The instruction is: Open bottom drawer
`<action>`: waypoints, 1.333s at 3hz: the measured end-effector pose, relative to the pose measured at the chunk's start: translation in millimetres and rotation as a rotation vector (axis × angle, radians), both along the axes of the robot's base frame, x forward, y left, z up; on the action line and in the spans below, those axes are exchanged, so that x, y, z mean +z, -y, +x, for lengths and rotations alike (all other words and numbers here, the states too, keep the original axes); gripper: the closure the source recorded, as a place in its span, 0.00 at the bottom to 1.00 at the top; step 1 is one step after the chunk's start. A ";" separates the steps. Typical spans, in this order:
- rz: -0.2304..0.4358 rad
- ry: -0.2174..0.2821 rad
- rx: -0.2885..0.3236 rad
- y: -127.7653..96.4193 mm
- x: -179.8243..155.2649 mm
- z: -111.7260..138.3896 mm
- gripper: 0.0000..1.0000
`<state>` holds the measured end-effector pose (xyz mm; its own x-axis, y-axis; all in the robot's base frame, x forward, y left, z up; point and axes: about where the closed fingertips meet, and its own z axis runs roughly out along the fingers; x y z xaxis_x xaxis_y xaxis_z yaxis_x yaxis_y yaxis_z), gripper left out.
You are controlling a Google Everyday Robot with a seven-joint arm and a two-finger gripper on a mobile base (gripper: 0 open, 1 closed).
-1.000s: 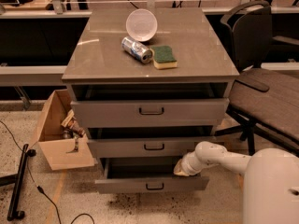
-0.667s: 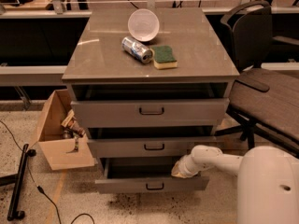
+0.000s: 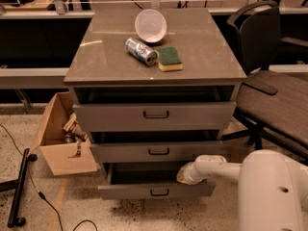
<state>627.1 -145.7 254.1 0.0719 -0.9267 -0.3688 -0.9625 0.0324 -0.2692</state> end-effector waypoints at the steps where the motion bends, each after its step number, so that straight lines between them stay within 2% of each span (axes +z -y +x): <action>1: -0.040 0.039 0.010 3.2 -8.6 6.7 1.00; 2: -0.078 0.068 0.019 4.7 -17.2 13.9 1.00; 3: -0.104 0.071 0.024 4.0 -31.8 18.9 1.00; 4: -0.121 0.047 0.033 2.2 -48.5 18.4 1.00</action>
Offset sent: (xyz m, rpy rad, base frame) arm 0.0250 -0.0062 -0.0250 -0.1321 -0.1129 0.0268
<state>645.5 -147.9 205.6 0.1176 -0.9611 -0.2498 -0.9488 -0.0345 -0.3139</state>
